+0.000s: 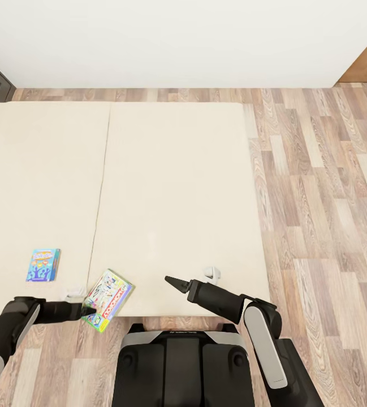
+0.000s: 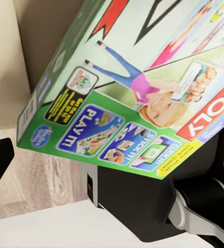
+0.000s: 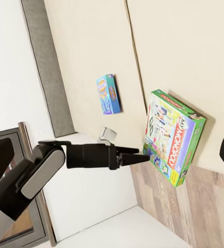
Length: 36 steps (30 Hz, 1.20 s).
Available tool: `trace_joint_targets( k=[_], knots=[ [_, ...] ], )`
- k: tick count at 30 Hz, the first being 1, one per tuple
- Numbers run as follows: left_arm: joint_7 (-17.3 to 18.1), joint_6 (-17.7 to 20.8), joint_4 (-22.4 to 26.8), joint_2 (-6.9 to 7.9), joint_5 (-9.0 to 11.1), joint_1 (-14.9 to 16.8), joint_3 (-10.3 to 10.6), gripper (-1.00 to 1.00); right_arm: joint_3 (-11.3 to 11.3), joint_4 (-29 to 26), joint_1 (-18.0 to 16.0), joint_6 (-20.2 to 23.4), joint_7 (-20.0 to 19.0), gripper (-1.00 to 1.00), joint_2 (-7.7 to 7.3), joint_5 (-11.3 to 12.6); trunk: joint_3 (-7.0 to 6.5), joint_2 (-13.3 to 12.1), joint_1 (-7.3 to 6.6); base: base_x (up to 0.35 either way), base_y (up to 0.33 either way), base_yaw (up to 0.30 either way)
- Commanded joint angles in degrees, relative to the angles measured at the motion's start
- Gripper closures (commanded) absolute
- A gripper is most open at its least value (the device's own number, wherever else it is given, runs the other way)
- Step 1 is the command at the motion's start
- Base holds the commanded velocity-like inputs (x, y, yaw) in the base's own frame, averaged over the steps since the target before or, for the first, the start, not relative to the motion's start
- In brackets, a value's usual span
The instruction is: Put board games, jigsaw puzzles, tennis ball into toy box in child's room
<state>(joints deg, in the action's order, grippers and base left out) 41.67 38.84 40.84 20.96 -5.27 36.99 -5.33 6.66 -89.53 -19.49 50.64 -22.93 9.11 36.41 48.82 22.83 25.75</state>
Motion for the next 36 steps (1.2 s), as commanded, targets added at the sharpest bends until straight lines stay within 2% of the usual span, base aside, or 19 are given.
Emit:
trace_joint_targets(
  k=[1, 27, 33, 36],
  knots=[
    [0.5, 0.3, -0.1, -0.04, -0.5, 0.0, -0.3, -1.0, -0.1, 0.0, 0.0, 0.3, -0.2, -1.0, 0.03, -0.2, 0.06, 0.1, 0.03, 0.0, 0.0, 0.0],
    [0.4, 0.2, -1.2, -0.04, -0.5, 0.0, -0.4, -1.0, -0.1, 0.0, 0.0, 0.3, -0.3, -1.0, 0.03, -0.2, 0.06, 0.1, 0.03, 0.0, 0.0, 0.0],
    [-0.3, -1.2, -1.5, -0.04, -0.5, 0.0, -0.4, -1.0, -0.2, 0.0, 0.0, 0.3, -0.3, -1.0, 0.03, -0.3, 0.06, 0.1, 0.03, 0.0, 0.0, 0.0],
    [-1.9, -2.7, -2.9, -0.08, -0.5, 0.1, -0.5, -1.0, -0.2, 0.0, 0.0, 0.3, -0.3, -1.0, 0.03, -0.3, 0.06, 0.1, 0.03, 0.0, 0.0, 0.0]
  ],
)
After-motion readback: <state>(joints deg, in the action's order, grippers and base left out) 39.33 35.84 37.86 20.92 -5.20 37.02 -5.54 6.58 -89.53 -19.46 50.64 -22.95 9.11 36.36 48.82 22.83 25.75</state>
